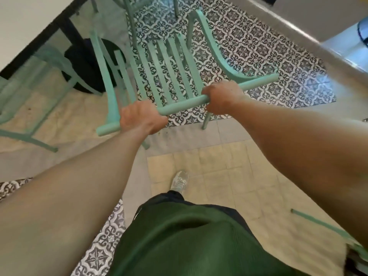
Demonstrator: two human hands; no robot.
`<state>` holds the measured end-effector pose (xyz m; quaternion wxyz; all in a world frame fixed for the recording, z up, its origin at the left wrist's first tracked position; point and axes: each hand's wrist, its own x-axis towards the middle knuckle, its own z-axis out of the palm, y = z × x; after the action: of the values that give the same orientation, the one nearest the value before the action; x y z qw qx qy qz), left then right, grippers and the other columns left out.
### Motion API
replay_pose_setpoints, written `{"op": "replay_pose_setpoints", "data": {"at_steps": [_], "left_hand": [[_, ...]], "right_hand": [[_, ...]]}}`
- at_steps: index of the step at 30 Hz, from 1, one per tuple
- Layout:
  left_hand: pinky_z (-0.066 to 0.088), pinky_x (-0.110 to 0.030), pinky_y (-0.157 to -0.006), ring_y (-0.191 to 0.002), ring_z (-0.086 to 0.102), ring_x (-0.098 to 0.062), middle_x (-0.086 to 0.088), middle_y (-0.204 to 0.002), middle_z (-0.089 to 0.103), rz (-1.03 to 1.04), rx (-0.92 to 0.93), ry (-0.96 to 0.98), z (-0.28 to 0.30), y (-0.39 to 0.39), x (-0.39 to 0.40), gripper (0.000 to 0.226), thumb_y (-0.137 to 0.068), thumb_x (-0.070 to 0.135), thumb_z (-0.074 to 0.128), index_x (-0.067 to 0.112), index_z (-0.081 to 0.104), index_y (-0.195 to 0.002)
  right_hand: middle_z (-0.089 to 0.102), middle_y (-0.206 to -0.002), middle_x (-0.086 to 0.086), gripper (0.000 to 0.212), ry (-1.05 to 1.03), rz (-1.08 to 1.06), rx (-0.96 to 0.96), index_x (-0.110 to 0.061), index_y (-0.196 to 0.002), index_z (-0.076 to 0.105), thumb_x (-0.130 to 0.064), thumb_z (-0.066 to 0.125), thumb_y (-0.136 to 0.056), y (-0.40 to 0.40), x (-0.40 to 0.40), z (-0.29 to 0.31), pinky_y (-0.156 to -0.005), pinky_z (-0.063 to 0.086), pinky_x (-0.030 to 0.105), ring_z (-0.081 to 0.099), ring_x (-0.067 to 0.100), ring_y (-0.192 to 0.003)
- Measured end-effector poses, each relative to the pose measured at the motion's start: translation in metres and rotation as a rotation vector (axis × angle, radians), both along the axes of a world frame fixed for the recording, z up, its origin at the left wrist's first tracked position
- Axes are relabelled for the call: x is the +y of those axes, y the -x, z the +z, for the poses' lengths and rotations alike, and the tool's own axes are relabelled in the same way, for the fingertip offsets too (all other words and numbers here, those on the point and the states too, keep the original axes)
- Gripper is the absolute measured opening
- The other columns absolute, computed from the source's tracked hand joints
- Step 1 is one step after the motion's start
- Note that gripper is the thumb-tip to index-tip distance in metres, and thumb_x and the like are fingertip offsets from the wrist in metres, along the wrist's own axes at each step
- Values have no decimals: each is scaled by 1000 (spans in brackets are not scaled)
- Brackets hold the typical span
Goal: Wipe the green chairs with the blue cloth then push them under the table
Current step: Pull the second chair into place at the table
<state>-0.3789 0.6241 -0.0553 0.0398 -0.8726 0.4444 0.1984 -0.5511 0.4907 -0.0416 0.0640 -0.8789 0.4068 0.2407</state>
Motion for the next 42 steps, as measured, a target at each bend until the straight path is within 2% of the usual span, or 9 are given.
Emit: {"op": "replay_pose_setpoints", "data": {"at_steps": [2, 5, 12, 15, 20, 27, 31, 34, 42], "left_hand": [[40, -32, -64, -59, 48, -21, -1, -64, 51, -6, 20, -1, 2, 0, 0, 36, -77, 51, 63, 18, 53, -68], [42, -32, -63, -59, 50, -21, -1, -64, 53, -24, 22, -8, 3, -1, -2, 33, -76, 50, 61, 17, 57, -72], [34, -31, -59, -66, 53, -24, 1, -65, 55, -43, -83, -25, -4, 3, -7, 32, -73, 52, 58, 20, 64, -76], [35, -31, -62, -71, 52, -25, 2, -69, 55, -13, -80, -68, -6, 7, -10, 32, -72, 50, 58, 22, 68, -85], [37, -31, -65, -72, 53, -26, 4, -68, 47, 156, -85, -94, -3, 57, -24, 30, -74, 47, 60, 25, 72, -91], [37, -32, -66, -72, 49, -25, 2, -72, 54, 405, -46, -96, -8, 155, -42, 37, -75, 54, 59, 30, 75, -99], [40, -34, -72, -80, 57, -28, -2, -80, 62, 487, -51, -90, -7, 189, -48, 37, -76, 54, 61, 32, 74, -103], [41, -34, -71, -89, 63, -33, -6, -87, 69, 495, -61, -80, -9, 196, -49, 34, -77, 52, 62, 32, 75, -102], [41, -33, -67, -77, 58, -30, -4, -80, 65, 523, -61, -53, -7, 183, -61, 30, -77, 49, 61, 29, 75, -96]], "right_hand": [[62, -79, -5, 21, -87, 36, 91, -28, -107, 62, -29, 60, -87, -4, -17, 3, -60, 51, 29, 61, 13, -70], [61, -73, -3, 24, -96, 84, 136, -26, -106, 66, -31, 57, -84, -10, -28, 0, -48, 43, 23, 59, 12, -62], [57, -69, -2, 24, -136, 226, 70, -23, -101, 67, -24, 55, -81, -1, -40, 0, -47, 40, 22, 54, 11, -57], [61, -74, -1, 17, -196, 282, 67, -21, -97, 65, -22, 57, -82, 2, -45, -1, -52, 53, 28, 61, 13, -64], [58, -70, 0, 4, -147, 478, 44, -19, -83, 57, -22, 56, -81, 25, -83, -6, -60, 59, 33, 60, 16, -62], [57, -74, 0, 12, -161, 736, 49, -18, -79, 50, -27, 55, -85, 68, -136, -4, -62, 56, 32, 59, 15, -68], [54, -74, 0, 18, -143, 772, 59, -15, -79, 48, -30, 55, -86, 80, -148, 2, -71, 58, 37, 62, 19, -74], [52, -70, -1, 28, -46, 753, 46, -15, -73, 44, -38, 54, -86, 86, -156, -1, -57, 49, 31, 55, 14, -63], [56, -71, 0, 24, 9, 735, -32, -18, -72, 48, -39, 56, -79, 69, -170, -9, -62, 45, 29, 51, 14, -60]]}}
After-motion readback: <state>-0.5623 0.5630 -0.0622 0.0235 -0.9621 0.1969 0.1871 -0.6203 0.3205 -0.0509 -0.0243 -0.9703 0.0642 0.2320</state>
